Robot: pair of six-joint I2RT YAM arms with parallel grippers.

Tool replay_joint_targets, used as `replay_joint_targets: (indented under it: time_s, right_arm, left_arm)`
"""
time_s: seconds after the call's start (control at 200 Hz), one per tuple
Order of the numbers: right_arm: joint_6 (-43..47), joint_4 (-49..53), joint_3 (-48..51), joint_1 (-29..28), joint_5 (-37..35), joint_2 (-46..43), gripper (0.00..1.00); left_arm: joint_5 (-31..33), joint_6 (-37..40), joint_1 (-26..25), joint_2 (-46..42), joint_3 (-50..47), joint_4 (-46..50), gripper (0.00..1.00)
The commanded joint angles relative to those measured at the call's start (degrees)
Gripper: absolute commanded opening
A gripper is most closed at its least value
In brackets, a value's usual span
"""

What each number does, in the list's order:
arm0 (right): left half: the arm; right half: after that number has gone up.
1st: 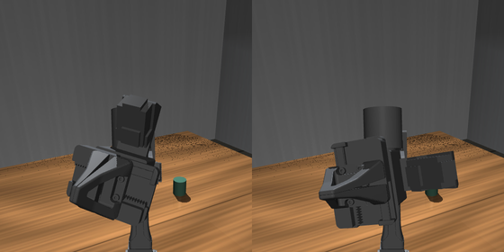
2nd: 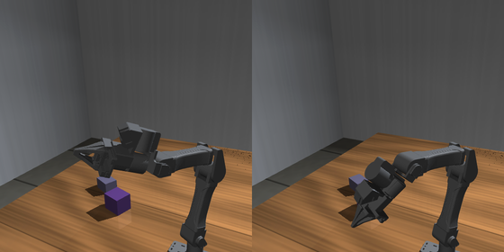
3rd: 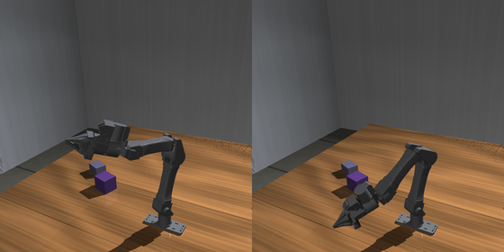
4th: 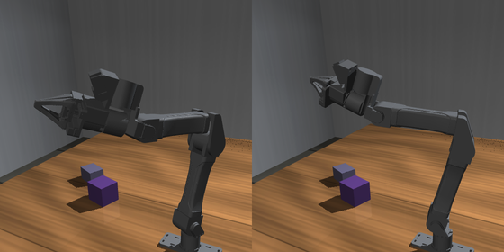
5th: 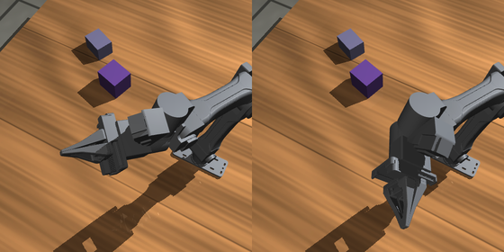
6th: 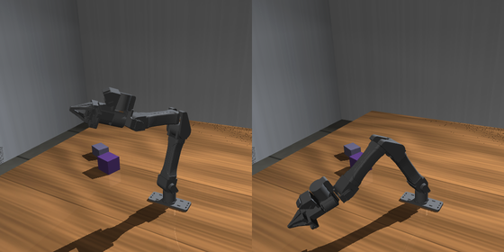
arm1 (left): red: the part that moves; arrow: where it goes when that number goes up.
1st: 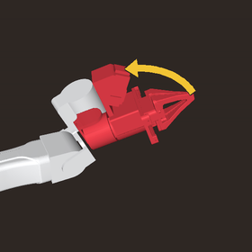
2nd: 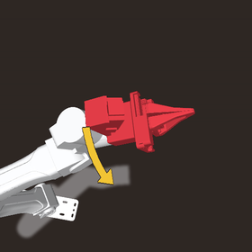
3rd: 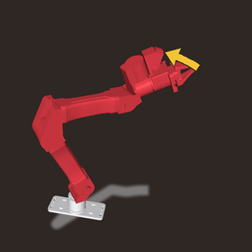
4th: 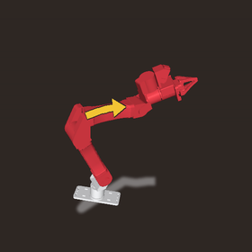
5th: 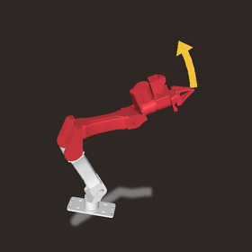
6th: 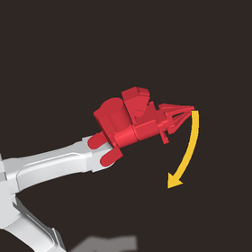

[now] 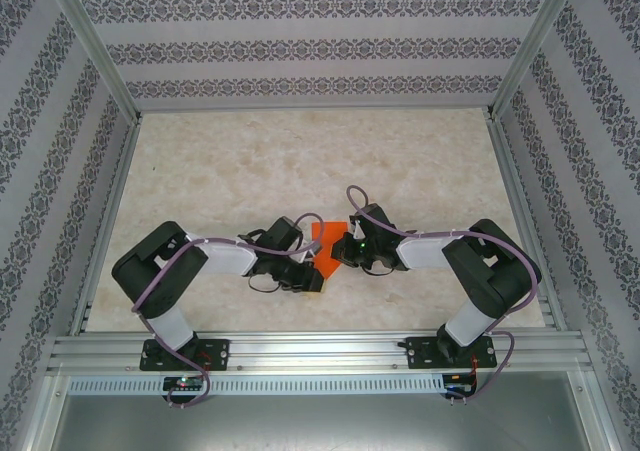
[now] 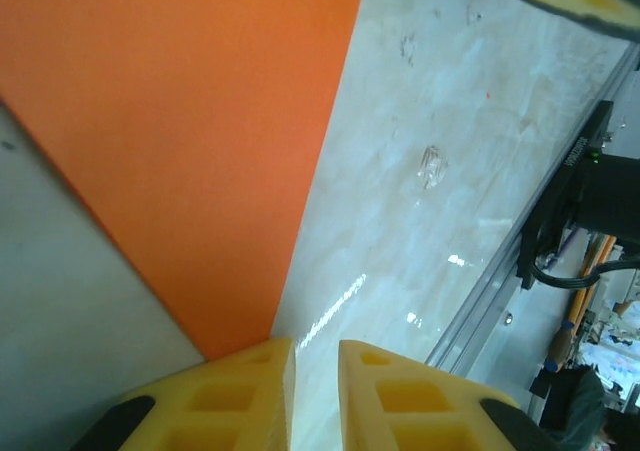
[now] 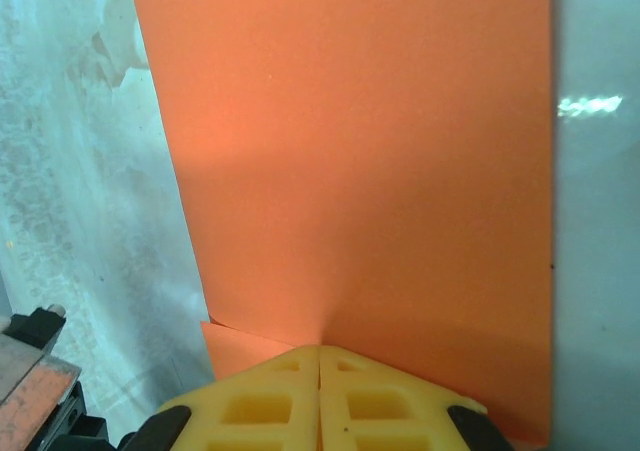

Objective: Fold a paper plane with a square sheet of paper (pick it up from the middle)
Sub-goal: Third fold the triangle at the center of the table.

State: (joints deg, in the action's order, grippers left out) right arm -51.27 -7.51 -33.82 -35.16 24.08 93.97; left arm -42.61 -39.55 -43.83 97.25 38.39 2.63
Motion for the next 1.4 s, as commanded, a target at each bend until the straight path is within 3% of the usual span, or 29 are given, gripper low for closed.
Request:
replay_joint_targets:
  time_s: [0.0, 0.33, 0.475, 0.664, 1.039, 1.399]
  right_arm:
    - [1.44, 6.63, 1.22, 0.44, -6.42, 2.32, 0.08]
    - [0.47, 5.36, 1.57, 0.20, -6.45, 2.24, 0.08]
    - [0.29, 5.09, 1.48, 0.11, -6.42, 2.44, 0.08]
    - [-0.13, 4.51, 1.69, 0.04, -6.43, 2.49, 0.09]
    - [-0.34, 3.48, 1.33, 0.07, -5.71, 0.73, 0.10]
    - [-0.33, 3.39, 1.08, -2.46, -3.33, -10.92, 0.11]
  left_arm:
    - [-1.94, -1.64, -0.64, -0.18, -4.35, 12.11, 0.21]
    - [3.26, -4.73, 1.97, -13.35, 2.05, 10.74, 0.22]
    - [4.31, -6.94, 2.70, -9.49, 5.69, 6.59, 0.22]
    - [0.54, -12.22, 2.70, -1.24, 6.69, -3.46, 0.24]
    - [4.26, -9.06, 2.70, 5.41, 1.79, 1.46, 0.21]
    - [5.89, -5.10, 2.70, 5.80, 0.33, 4.46, 0.13]
